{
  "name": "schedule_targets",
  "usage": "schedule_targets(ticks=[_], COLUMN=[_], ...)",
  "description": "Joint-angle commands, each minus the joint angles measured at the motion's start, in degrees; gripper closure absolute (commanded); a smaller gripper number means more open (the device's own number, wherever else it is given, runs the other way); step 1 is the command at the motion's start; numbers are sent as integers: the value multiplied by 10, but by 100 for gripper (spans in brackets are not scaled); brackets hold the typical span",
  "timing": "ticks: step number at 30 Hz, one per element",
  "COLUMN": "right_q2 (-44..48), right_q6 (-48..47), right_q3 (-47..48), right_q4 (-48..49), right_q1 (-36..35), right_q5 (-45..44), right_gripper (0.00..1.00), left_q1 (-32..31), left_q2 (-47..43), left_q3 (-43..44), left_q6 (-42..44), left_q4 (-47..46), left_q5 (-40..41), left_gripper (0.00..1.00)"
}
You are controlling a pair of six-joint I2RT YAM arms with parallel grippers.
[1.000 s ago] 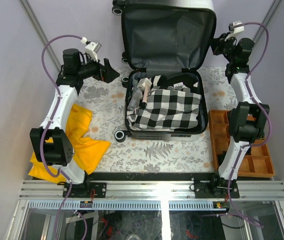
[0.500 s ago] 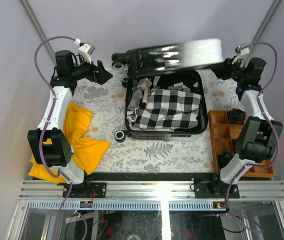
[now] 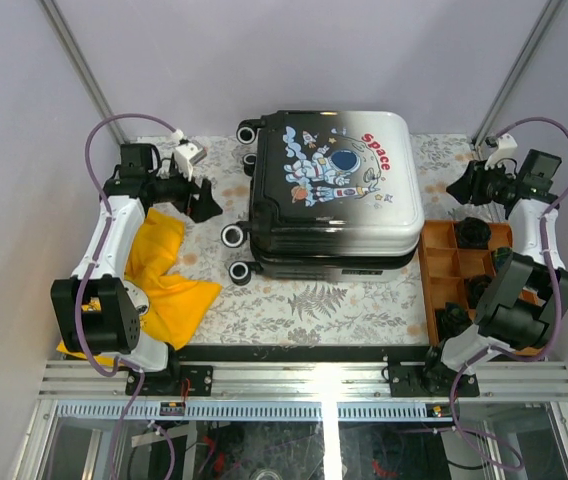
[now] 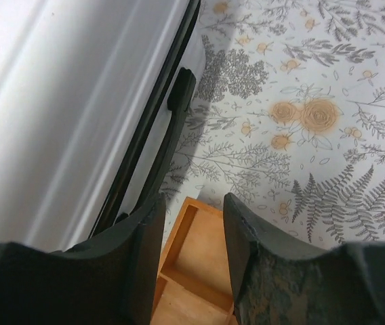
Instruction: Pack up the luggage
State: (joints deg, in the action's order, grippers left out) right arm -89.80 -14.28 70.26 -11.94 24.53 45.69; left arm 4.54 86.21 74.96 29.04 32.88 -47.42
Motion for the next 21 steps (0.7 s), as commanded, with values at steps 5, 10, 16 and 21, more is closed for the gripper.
schedule_targets(ticks=[5,10,16,21], right_q2=[-59,-74,-77,-70], right_q6=[-116,-131,-155,-167], right_q3=[92,72,53,18], right_q4=[-244,-254,-271,-274], right_q1=[-6,-31,-79,-122], right_q5=[26,13,22,36], right_gripper=[51,50,50,50], left_q1=[-10,-49,-106,-18], left_q2=[-24,-11,-32,-44], left_q3=[-36,-38,-40,-35], left_q6=[172,196,195,59], left_q4=[111,120,147,68], left_q5=[9,26,-13,-52], left_gripper=[8,12,12,9])
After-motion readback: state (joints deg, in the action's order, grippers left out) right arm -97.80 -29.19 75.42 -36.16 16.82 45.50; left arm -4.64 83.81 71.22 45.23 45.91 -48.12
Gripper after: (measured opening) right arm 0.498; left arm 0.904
